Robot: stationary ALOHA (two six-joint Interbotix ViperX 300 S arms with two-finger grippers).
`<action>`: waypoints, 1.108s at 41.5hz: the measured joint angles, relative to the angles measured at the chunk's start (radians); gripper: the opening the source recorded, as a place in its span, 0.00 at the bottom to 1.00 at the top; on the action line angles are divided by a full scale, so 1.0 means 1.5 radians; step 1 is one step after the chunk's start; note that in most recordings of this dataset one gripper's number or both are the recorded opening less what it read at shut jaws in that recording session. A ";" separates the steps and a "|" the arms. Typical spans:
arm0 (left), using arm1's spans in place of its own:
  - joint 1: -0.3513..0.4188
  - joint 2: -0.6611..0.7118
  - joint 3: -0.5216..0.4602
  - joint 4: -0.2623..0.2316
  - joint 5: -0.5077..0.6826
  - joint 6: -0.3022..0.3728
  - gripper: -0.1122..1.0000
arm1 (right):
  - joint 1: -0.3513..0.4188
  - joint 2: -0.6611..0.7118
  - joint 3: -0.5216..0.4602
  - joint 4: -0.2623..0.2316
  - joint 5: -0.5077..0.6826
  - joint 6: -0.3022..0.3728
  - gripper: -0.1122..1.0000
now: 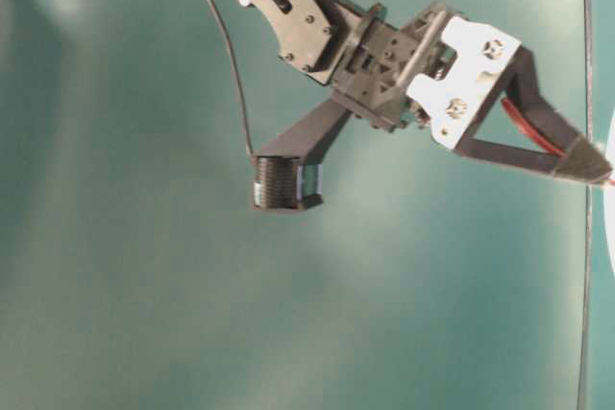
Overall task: Scoop the yellow hexagonal prism block from the bowl with a spoon using the right arm.
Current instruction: 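Lower the spoon into the bowl and push it under the yellow block, then raise the spoon with the block out of the bowl, right gripper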
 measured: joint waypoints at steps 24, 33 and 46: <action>0.000 0.000 0.000 0.000 0.009 0.000 0.10 | 0.005 -0.035 0.049 0.000 -0.093 0.000 0.31; 0.000 0.000 0.000 0.001 0.009 0.000 0.10 | 0.016 -0.063 0.088 0.000 -0.169 0.000 0.31; 0.000 0.000 0.000 0.000 0.009 0.000 0.10 | 0.051 -0.139 0.178 -0.015 -0.366 -0.003 0.31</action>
